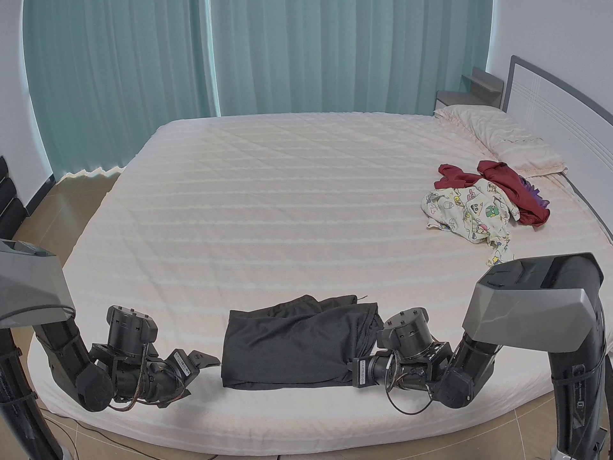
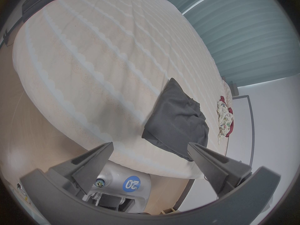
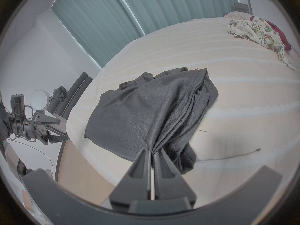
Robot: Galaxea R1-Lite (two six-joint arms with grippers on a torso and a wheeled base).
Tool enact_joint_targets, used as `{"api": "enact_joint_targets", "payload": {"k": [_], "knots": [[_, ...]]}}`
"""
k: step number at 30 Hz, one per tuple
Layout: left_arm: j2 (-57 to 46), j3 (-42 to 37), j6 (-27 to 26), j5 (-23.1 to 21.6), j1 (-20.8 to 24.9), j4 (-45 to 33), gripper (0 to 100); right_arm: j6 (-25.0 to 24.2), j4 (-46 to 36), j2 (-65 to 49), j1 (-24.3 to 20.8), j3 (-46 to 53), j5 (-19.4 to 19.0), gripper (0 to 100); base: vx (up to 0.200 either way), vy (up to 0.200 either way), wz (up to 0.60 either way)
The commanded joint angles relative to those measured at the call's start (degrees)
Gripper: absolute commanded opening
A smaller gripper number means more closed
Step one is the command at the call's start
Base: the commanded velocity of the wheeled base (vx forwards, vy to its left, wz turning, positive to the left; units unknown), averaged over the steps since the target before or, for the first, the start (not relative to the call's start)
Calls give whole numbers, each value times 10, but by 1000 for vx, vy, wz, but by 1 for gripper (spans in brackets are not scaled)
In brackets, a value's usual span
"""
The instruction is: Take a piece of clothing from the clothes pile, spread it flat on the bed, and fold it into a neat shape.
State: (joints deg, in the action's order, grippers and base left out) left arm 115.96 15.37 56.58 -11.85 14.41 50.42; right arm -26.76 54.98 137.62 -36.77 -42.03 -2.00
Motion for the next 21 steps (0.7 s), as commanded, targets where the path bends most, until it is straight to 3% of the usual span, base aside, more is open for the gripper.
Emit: {"api": "enact_joint_targets", "payload": {"k": [1,14,21], "knots": [[1,0,0,0,0,0,100,3,0,-27,4,27,-1,0,0,0,0],[1,0,0,0,0,0,100,27,-1,-38,4,51,2,0,0,0,0],[1,0,0,0,0,0,100,48,-43,-37,4,43,27,0,0,0,0]]}}
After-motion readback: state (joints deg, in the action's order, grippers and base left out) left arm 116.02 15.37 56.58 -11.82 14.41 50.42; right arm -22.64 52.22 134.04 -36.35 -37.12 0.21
